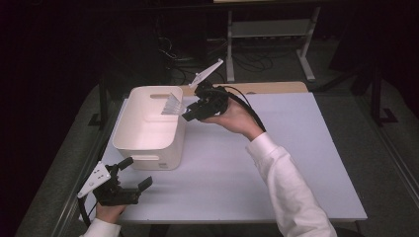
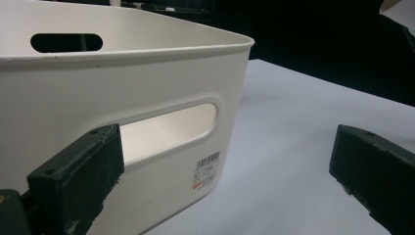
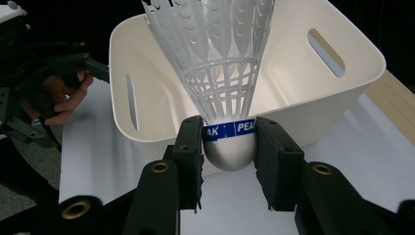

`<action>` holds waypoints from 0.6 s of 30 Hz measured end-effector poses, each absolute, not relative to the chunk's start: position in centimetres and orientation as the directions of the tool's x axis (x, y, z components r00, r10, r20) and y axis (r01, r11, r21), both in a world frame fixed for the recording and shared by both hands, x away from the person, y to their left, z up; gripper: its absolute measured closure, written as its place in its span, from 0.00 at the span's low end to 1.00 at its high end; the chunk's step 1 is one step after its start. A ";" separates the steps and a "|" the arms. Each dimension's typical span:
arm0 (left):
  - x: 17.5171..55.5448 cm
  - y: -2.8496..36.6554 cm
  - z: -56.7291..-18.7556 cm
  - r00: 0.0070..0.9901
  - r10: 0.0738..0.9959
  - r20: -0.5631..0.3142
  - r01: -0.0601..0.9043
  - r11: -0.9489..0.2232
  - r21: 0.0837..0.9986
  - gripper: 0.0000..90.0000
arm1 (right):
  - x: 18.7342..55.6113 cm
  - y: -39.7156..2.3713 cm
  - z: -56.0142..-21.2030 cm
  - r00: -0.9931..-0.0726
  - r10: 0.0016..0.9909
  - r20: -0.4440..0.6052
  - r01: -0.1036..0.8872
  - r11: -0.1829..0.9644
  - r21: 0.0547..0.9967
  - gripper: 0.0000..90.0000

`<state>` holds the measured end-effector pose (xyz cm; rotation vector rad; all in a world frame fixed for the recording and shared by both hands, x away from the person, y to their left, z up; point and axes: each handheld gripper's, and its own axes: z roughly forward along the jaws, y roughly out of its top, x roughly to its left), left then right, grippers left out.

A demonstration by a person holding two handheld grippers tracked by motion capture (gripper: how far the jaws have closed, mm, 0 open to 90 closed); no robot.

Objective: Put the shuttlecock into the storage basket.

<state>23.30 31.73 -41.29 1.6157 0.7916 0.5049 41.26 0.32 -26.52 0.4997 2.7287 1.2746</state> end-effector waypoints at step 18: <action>23.3 31.7 -41.3 0.672 0.732 -0.110 0.217 -0.053 0.975 0.00 | 41.0 3.5 -26.6 -0.963 0.265 0.050 0.208 0.611 0.764 0.70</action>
